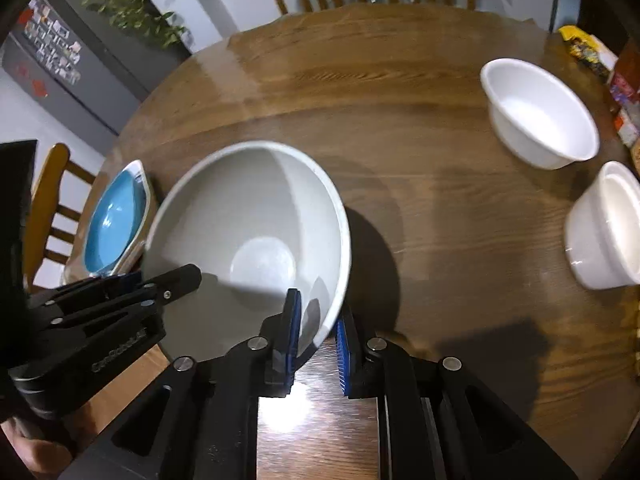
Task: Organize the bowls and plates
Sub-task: 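Grasp the large white bowl rim and set it beside the plate stack, then open both grippers and move them to the medium white bowl rim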
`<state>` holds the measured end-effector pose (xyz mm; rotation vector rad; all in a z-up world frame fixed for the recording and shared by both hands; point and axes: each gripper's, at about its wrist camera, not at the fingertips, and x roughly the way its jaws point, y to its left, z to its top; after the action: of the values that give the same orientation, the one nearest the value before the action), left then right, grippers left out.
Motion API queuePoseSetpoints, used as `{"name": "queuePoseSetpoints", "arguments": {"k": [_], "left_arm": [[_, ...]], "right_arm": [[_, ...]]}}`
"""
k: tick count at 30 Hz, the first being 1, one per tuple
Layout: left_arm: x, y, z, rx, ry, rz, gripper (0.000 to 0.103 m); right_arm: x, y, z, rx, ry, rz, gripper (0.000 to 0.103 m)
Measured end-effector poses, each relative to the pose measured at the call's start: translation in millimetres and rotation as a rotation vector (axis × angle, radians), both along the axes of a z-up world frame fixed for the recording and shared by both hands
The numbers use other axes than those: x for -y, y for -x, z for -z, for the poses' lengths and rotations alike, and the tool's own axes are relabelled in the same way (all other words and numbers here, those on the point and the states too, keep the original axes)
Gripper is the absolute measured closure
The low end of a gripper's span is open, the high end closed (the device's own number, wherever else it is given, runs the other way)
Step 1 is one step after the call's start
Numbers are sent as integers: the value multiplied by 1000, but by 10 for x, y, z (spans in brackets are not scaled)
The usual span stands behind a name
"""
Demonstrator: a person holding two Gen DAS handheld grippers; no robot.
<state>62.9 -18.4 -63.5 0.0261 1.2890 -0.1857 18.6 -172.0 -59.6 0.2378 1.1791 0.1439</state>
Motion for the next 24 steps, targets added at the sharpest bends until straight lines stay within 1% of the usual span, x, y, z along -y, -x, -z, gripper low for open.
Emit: {"name": "queuePoseSetpoints", "arguments": {"k": [1,3,5,6,7,9,12,16,17,20,24], "left_arm": [[-40,4,-1,3,5,-22,48],[-109,39,-64,46,-12,-52,38],[-143,75,-142,84,-18,-65,37],[-163,94,-192,101,-16,-75,35],[-184,115,-242,118,-11,-86,35],[-254,159,-341,149,2,-98,34],[-176,229,-480,183,32,-84,34],[85,286,-668,193,96,-12,34],[95,332,-708,194,107,4,34],[431,361,-799,210,110,65,34],[850,350,-828,219,113,132,34]], "right_arm": [[-41,4,-11,7,16,-3,87],[-49,-8,-48,29,51,0,84],[-13,27,-137,72,104,20,77],[14,58,-165,84,120,31,70],[77,101,-209,102,127,46,65],[170,158,-273,126,117,64,63],[303,270,-405,178,102,90,63],[450,380,-568,230,111,117,63],[534,412,-619,241,114,135,63],[775,444,-724,256,126,189,63],[1112,457,-815,261,156,243,63]]}}
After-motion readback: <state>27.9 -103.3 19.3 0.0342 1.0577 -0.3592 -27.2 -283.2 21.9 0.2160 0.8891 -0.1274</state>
